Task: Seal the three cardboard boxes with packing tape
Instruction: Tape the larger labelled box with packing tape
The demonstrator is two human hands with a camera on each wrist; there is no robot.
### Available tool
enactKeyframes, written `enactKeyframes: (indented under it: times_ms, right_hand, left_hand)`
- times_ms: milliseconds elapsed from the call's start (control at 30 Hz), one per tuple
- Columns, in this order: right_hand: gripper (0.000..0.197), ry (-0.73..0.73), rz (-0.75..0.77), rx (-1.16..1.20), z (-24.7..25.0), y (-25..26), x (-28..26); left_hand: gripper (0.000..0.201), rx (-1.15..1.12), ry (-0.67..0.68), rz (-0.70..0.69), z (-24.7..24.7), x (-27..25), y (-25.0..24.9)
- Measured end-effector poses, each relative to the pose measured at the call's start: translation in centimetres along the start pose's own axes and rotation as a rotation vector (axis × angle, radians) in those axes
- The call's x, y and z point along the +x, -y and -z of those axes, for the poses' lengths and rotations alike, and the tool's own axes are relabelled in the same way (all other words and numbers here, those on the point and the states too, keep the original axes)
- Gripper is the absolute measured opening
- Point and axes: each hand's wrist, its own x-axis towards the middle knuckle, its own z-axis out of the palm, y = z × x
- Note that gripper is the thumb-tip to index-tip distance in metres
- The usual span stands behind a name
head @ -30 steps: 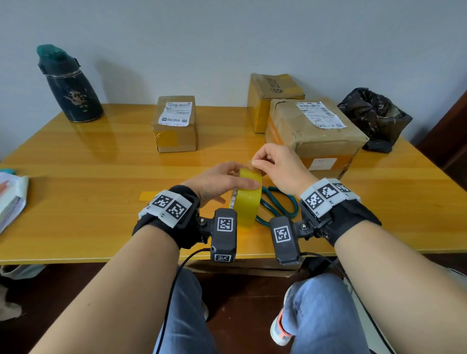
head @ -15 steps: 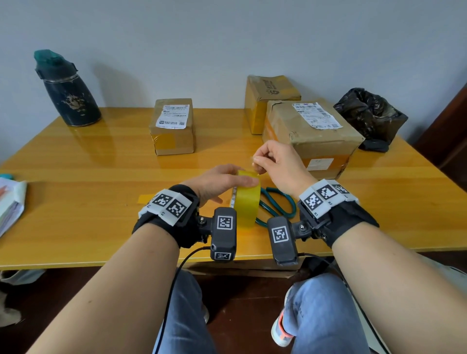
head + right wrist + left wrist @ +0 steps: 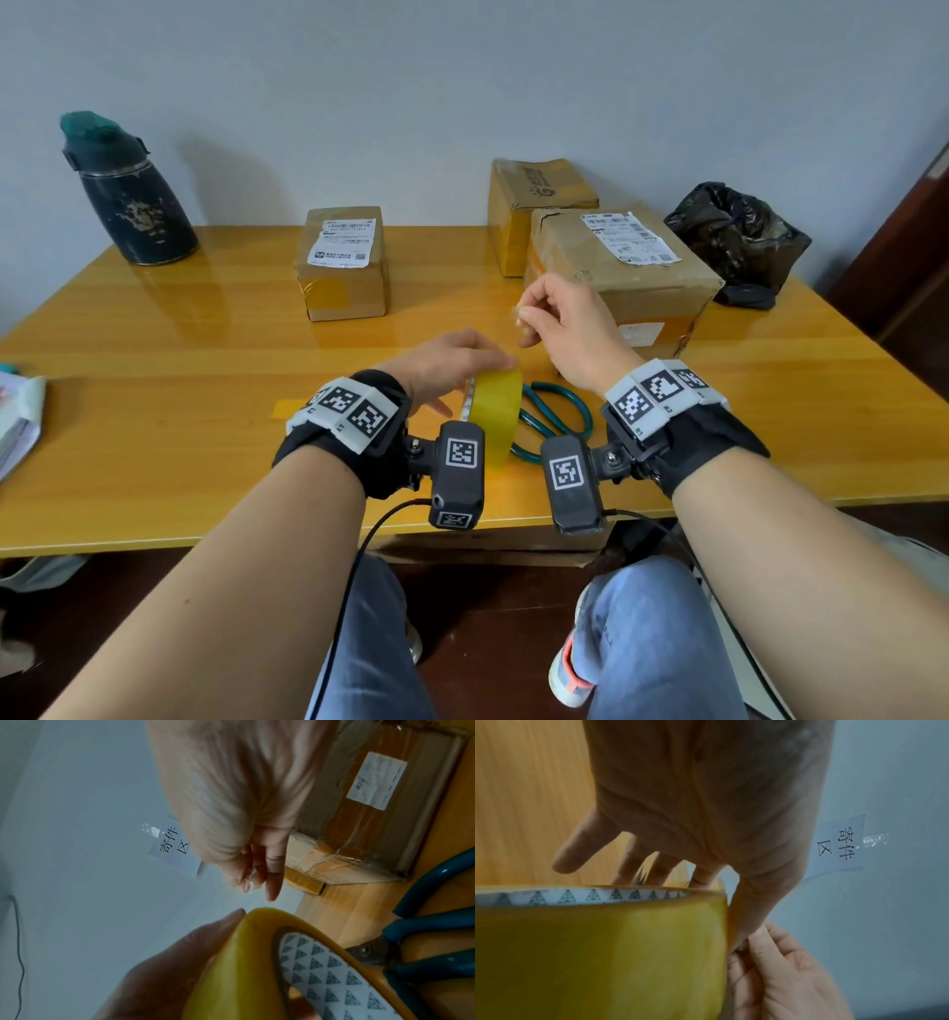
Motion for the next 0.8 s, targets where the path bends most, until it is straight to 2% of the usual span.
enactKeyframes:
  times_ms: [67, 167, 233, 433, 567, 700, 800]
  right_hand:
    - [0.009, -0.002, -0.023, -0.029, -0.1, -0.3, 0.0]
    - [0.009, -0.039, -0.057, -0.043, -0.1, -0.8, -0.1]
    - [0.010, -0.057, -0.085, -0.051, -0.1, -1.3, -0.3]
    - [0.009, -0.141, -0.140, -0.115, 0.2, -1.7, -1.1]
    - [0.008, -0.168, -0.135, -0.111, 0.9, -2.1, -1.5]
    - [0.008, -0.212, -0.192, -0.062, 0.8, -2.8, -1.6]
    - [0.009, -0.220, -0.235, 0.005, 1.0, -3.1, -1.5]
  left_hand:
    - [0.050, 0.060, 0.018, -0.019, -0.3, 0.0, -0.1]
    - [0.090, 0.149, 0.098, -0.046, -0.8, -0.1, 0.1]
    - [0.096, 0.158, 0.121, -0.044, -0.9, -0.4, 0.1]
    - [0.097, 0.127, 0.085, -0.027, -1.5, -0.6, -0.2]
    - [0.085, 0.089, 0.128, -0.031, -1.7, -0.5, -0.1]
    - [0.091, 0.045, 0.067, -0.041, -1.8, -0.4, -0.1]
    - [0.060, 0.062, 0.000, -0.007, -1.9, -0.3, -0.2]
